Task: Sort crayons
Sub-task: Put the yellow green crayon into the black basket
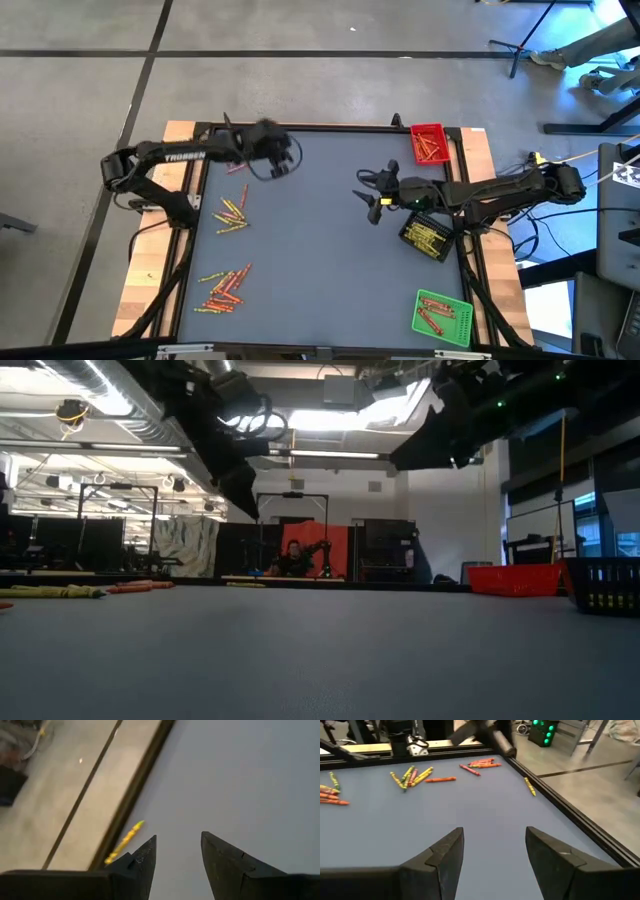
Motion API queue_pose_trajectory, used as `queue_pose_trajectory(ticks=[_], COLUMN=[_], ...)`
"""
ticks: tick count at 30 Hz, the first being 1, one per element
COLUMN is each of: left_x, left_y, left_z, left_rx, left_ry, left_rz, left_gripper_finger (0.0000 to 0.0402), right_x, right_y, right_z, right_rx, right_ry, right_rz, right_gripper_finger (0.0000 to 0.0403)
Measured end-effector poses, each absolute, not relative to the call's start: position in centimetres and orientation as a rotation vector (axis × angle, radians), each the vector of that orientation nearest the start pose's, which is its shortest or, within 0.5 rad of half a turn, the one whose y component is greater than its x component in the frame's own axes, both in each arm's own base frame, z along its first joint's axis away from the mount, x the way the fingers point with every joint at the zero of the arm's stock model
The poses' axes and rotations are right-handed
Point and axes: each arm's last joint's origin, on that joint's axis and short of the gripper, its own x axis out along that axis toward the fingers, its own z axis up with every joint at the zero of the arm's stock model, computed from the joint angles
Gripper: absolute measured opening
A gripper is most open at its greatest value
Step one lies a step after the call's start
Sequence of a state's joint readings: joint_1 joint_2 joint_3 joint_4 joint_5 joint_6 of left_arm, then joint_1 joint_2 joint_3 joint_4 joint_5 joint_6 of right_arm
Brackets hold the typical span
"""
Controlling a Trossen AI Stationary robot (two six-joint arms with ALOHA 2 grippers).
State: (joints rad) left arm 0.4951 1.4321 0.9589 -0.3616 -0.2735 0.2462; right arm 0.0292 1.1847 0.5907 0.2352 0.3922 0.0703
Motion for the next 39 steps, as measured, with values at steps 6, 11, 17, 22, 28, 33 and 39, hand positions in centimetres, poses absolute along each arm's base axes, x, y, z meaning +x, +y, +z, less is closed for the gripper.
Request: queue_pose_trajectory(ticks=[6, 11, 17, 22, 28, 33, 39], left_x=[25.2, 25.9, 27.1, 27.7, 27.6, 27.1, 26.7], left_y=[19.8, 23.2, 27.1, 29.4, 30.5, 31.4, 32.0], left_z=[23.8, 22.4, 20.4, 18.7, 17.4, 16.6, 16.3], left_rx=[0.084, 0.044, -0.015, 0.02, 0.164, 0.133, 0.121], left_ry=[1.058, 1.178, 1.27, 1.358, 1.404, 1.357, 1.349], left_rz=[0.562, 0.466, 0.406, 0.324, 0.173, 0.137, 0.146], left_gripper_finger=[0.014, 0.014, 0.014, 0.014, 0.014, 0.014, 0.014], right_x=[24.6, 24.6, 24.5, 24.3, 24.3, 24.1, 24.1], right_y=[-0.5, -0.5, -0.5, -0.5, -0.5, -0.5, -0.5], right_z=[22.7, 22.7, 22.4, 22.2, 22.0, 21.7, 21.6], right_rx=[-0.014, -0.031, -0.039, -0.076, -0.117, -0.132, -0.134], right_ry=[0.345, 0.352, 0.381, 0.416, 0.444, 0.481, 0.489], right_rz=[-0.374, -0.371, -0.371, -0.363, -0.355, -0.352, -0.352], right_gripper_finger=[0.0211, 0.0211, 0.0211, 0.0211, 0.0211, 0.0211, 0.0211])
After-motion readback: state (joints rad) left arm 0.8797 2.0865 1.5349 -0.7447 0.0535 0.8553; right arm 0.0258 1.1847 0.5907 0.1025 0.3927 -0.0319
